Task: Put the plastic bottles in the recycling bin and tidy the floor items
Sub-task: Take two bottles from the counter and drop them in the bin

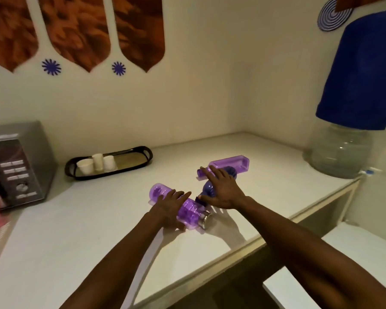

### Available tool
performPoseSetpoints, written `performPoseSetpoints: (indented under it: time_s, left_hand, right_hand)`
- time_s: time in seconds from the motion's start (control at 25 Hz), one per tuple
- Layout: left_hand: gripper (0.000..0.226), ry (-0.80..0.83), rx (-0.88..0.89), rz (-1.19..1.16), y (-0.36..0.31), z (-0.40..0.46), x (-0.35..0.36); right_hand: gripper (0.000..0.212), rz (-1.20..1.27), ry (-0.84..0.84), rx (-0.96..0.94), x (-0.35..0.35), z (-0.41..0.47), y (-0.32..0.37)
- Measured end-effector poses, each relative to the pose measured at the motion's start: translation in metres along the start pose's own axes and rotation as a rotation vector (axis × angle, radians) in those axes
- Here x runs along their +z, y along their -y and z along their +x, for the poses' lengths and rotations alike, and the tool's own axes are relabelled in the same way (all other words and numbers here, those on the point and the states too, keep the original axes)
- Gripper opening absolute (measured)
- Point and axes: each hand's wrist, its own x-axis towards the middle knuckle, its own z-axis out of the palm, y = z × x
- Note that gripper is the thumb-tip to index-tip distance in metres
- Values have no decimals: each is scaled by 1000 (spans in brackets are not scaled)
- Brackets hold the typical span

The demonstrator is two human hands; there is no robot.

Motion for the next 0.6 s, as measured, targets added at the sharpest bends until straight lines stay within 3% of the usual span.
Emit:
performPoseSetpoints:
  time_s: [0.16, 0.32, 0.6]
  left_hand:
    - [102, -30, -85, 65, 2, 21, 5]
    - [87, -46, -82, 28, 12, 35, -1]
    - [84, -184, -73, -266, 43, 20, 6]
  right_hand:
    - [102, -126, 274, -62, 1, 44, -27]
    - [103, -297, 378, -69, 18, 62, -54]
    - [84, -174, 284, -185, 31, 91, -79]
